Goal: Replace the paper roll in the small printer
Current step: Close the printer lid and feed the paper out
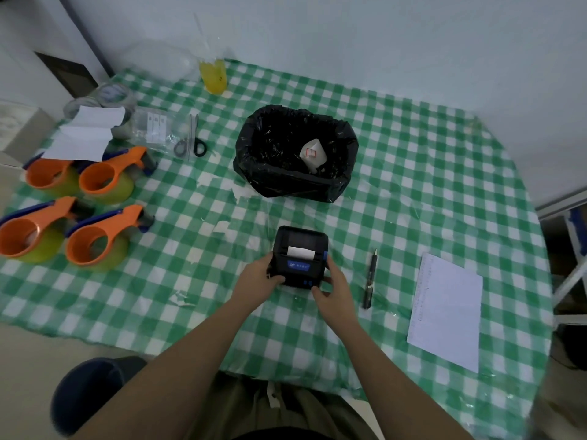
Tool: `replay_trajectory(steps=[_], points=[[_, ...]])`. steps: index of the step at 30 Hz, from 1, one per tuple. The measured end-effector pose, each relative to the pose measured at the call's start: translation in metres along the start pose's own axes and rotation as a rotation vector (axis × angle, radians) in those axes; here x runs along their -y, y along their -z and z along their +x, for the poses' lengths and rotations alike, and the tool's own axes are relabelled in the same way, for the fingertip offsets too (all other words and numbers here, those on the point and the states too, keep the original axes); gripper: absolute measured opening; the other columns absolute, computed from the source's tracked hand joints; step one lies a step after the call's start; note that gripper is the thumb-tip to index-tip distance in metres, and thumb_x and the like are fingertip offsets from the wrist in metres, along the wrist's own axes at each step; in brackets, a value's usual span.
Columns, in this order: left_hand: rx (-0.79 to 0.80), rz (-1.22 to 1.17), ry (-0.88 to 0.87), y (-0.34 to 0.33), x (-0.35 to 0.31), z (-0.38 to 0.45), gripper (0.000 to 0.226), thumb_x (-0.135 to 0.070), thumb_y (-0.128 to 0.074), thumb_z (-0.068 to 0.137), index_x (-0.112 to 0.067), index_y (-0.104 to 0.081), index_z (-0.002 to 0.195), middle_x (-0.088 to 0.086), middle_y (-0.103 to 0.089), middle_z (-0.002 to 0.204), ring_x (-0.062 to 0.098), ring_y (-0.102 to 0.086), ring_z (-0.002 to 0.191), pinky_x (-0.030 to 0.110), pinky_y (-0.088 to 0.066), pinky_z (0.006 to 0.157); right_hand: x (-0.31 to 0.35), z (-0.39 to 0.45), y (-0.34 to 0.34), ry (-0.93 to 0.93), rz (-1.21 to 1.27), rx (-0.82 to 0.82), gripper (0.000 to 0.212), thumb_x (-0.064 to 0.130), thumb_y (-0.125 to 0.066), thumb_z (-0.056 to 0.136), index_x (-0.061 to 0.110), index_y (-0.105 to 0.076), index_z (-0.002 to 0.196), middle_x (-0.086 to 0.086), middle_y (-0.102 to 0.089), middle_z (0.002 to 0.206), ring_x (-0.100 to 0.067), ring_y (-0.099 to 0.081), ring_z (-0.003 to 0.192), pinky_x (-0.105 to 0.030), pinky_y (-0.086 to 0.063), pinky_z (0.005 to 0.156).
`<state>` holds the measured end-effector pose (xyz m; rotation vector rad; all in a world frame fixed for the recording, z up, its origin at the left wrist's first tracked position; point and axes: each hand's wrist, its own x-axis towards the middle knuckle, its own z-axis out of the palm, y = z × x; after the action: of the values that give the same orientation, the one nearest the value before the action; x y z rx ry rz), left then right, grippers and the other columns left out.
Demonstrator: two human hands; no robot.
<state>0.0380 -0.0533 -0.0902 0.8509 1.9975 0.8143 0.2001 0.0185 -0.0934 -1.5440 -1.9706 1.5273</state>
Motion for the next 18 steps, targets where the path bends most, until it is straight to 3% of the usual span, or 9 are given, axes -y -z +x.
replay_trajectory(steps=[3,7,12,18], points=[[-0.003,0.006,-0.009,-0.001,0.0,0.001,0.051,-0.004,-0.067,0.077,-0.012,-0.052,0.125,0.014,-0.067,0.117,0.028,-0.063,0.107,0.039,-0.05,0.096,-0.004,-0.001,-0.001,-0.009,0.046,-0.012,0.075,0.002,-0.057,0.087,0.027,-0.019,0.147,-0.002,-0.036,0.148,-0.017,-0.041,0.131,-0.022,-0.048,0.091],[-0.002,0.007,-0.007,-0.001,0.002,0.002,0.048,-0.004,-0.068,0.076,-0.011,-0.055,0.122,0.014,-0.068,0.116,0.027,-0.063,0.106,0.041,-0.051,0.096,-0.005,-0.001,-0.001,-0.03,0.07,-0.019,0.073,0.005,-0.059,0.087,0.023,-0.02,0.147,-0.001,-0.04,0.146,-0.017,-0.041,0.131,-0.035,-0.048,0.099],[-0.002,0.009,-0.003,-0.002,0.003,0.003,0.047,-0.004,-0.068,0.075,-0.012,-0.056,0.12,0.013,-0.068,0.115,0.026,-0.064,0.106,0.042,-0.051,0.096,-0.01,-0.002,-0.001,-0.029,0.063,-0.021,0.069,0.009,-0.061,0.087,0.02,-0.025,0.146,-0.002,-0.04,0.147,-0.018,-0.044,0.129,-0.034,-0.047,0.101],[-0.013,0.013,0.0,-0.004,0.003,0.003,0.048,-0.005,-0.068,0.075,-0.015,-0.057,0.12,0.01,-0.069,0.115,0.024,-0.064,0.105,0.038,-0.051,0.095,-0.012,-0.002,-0.001,-0.009,0.05,-0.015,0.061,0.01,-0.062,0.087,0.02,-0.036,0.141,-0.004,-0.047,0.14,-0.017,-0.05,0.12,-0.023,-0.044,0.09]])
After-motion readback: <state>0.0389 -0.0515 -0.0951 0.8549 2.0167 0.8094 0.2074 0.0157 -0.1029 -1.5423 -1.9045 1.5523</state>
